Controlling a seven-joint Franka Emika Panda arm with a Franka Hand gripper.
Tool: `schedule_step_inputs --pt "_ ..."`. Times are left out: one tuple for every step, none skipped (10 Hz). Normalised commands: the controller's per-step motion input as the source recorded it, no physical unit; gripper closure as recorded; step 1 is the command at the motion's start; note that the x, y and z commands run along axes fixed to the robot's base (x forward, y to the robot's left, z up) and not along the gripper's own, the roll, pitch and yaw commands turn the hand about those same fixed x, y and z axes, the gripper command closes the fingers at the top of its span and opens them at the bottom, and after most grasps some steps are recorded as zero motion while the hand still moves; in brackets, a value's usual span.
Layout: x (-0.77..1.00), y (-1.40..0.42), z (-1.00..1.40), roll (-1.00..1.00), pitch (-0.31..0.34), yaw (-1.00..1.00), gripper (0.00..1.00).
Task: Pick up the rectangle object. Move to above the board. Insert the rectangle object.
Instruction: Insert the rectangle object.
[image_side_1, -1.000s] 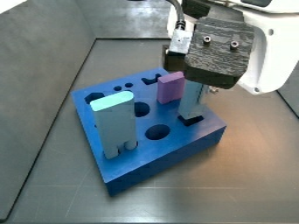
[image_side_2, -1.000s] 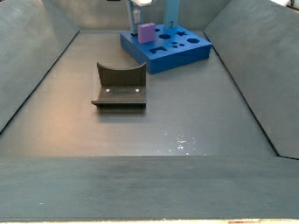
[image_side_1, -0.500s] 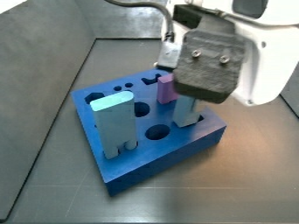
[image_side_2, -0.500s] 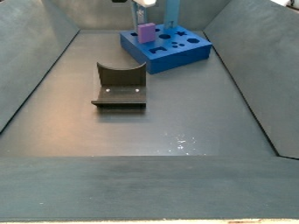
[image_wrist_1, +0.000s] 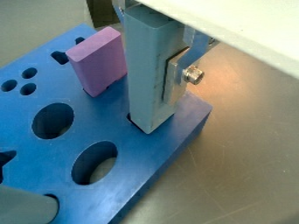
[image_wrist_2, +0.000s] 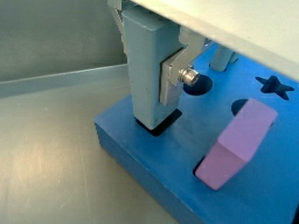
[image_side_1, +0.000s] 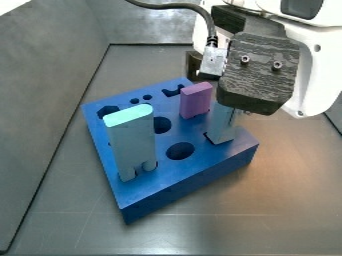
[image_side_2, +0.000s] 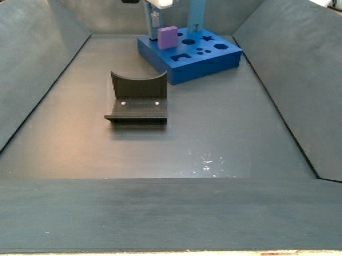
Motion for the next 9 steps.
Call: schedule_step_inputs --pt "0.0 0.09 0.0 -0.11 0.0 0.0 1.0" --pt "0.0 0.0 -0.01 0.02 0.0 0.0 1.0" --pt "-0.27 -0.14 -0.47 0.17 -0.343 -0.01 1.0" --pt "-0.25 -0.09 -0.64 0.13 -0.391 0.0 1.0" --pt "-0.35 0.0 -0.69 0.11 -0.457 0.0 1.0" --pt "-0.22 0.0 -0.76 0.19 -0.434 0.49 1.0" --pt "-0.23 0.09 -0.72 0.0 -0.403 0.76 1.0" --pt "-0.24 0.07 -0.51 0.0 -0.32 0.63 1.0" --pt "-0.14 0.0 -0.15 0.0 -0.1 0.16 1.0"
